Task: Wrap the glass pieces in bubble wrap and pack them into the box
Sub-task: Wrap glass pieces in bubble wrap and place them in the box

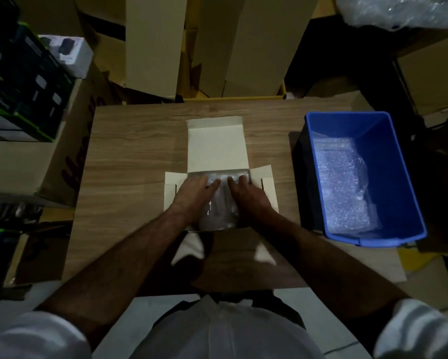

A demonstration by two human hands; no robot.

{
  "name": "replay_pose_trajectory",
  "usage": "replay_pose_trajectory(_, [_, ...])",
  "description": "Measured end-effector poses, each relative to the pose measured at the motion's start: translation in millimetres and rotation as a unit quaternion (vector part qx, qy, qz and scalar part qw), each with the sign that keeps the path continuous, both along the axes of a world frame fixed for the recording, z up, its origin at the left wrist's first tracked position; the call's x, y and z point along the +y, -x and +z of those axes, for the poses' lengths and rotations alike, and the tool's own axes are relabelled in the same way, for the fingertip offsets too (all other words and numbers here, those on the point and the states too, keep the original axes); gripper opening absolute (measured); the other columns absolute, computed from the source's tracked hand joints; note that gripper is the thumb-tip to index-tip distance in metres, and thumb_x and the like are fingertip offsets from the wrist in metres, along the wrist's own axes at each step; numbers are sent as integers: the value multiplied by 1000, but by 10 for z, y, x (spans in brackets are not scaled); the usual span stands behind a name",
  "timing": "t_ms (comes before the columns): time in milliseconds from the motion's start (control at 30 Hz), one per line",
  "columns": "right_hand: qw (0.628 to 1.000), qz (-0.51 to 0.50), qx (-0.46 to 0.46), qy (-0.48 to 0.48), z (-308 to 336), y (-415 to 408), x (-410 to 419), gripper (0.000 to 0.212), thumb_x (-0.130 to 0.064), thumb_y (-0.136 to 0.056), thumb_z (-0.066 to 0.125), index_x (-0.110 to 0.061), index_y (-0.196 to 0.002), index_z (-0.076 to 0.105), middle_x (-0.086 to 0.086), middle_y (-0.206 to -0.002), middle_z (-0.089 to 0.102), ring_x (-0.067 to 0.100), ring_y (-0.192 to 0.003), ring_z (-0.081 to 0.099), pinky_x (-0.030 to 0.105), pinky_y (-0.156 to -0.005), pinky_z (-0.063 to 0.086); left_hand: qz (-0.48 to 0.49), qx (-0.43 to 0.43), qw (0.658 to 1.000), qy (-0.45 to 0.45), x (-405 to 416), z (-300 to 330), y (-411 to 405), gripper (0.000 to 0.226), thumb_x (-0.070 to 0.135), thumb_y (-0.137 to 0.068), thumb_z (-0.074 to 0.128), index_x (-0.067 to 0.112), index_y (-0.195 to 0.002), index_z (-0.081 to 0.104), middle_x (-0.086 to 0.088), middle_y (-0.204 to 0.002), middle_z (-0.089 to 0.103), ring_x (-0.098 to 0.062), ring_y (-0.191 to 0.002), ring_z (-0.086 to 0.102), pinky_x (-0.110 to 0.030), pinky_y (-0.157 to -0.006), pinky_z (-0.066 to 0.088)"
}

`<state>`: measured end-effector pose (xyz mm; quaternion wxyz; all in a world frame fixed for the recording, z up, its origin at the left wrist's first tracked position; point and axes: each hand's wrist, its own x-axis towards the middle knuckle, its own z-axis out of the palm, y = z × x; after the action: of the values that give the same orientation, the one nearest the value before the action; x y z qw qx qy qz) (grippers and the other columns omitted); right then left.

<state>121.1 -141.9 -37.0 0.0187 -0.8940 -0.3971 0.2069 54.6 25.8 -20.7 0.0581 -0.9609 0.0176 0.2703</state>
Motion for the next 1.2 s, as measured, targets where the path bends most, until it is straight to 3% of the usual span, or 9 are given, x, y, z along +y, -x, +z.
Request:
replay_pose_trajectory(267, [999, 22, 20, 20, -56, -21, -34, 100, -31, -91, 72, -5, -161, 5, 36, -159, 18, 43, -130, 53, 45, -92, 52, -14, -2, 1000, -21, 41, 31, 110, 115, 44, -73, 81, 17, -160, 11, -14, -146, 40, -30, -130, 44, -39, -108, 34])
replay_pose_trajectory(400, [998, -3, 48, -43, 214, 21, -199, 104, -34, -87, 77, -12, -162, 8, 20, -167, 15, 33, -148, 33, 43, -106, 46, 24, -19, 999, 13, 17, 140, 215, 100, 53, -80, 71, 19, -158, 18, -10, -150, 40, -31, -139, 38, -46, -122, 17])
replay_pose_trajectory(500, [989, -50, 35, -131, 451, 38, -407, 91, -33, -88, 74, -16, -160, 21, 9, -166, 20, 28, -141, 44, 38, -101, 50, 73, -74, 992, 74, -93, 283, 252, 96, 56, -84, 68, 22, -159, 19, -8, -158, 33, -27, -146, 29, -46, -125, 8])
replay_pose_trajectory(667, [977, -123, -30, -170, 664, -60, -1027, 81, -37, -93, 63, -20, -160, 20, 10, -167, 17, 29, -144, 38, 36, -101, 47, 86, -220, 955, 177, -652, 436, 108, 86, 54, -80, 71, 17, -152, 41, -10, -153, 45, -30, -138, 46, -45, -114, 34])
replay_pose_trajectory(767, [967, -181, -38, -175, 663, -164, -1508, 79, -37, -95, 60, -26, -161, 19, 7, -169, 14, 28, -147, 34, 40, -99, 50, 96, -229, 948, 198, -1127, 423, -117, 87, 59, -86, 63, 22, -158, 29, -9, -161, 32, -27, -146, 35, -42, -117, 32])
replay_pose_trajectory(900, [965, -197, -45, -165, 578, -314, -2102, 72, -37, -99, 58, -25, -161, 23, 9, -169, 15, 29, -148, 34, 39, -96, 51, 78, -283, 920, 261, -1741, 415, -412, 71, 46, -93, 58, 9, -152, 42, -25, -160, 31, -39, -147, 34, -47, -118, 34])
replay_pose_trajectory(1000, [974, -183, -31, -129, 512, -470, -2423, 75, -34, -97, 61, -22, -161, 23, 13, -169, 12, 31, -151, 28, 38, -103, 44, 51, -310, 910, 270, -2138, 385, -631, 66, 44, -94, 56, 3, -146, 51, -33, -157, 32, -48, -142, 40, -53, -113, 38])
replay_pose_trajectory(1100, [986, -158, -1, -48, 388, -671, -2645, 82, -32, -93, 65, -20, -161, 20, 15, -169, 7, 30, -154, 21, 37, -115, 36, 39, -299, 923, 241, -2383, 256, -847, 71, 28, -83, 74, 1, -145, 52, -35, -157, 27, -52, -143, 36, -57, -113, 38])
replay_pose_trajectory(1200, [991, -123, 37, 43, 232, -886, -2754, 85, -28, -90, 67, -15, -161, 21, 21, -168, 7, 33, -154, 19, 35, -120, 27, 68, -249, 948, 186, -2468, 149, -1007, 81, 15, -77, 69, 2, -152, 40, -32, -162, 11, -49, -150, 21, -54, -120, 27])
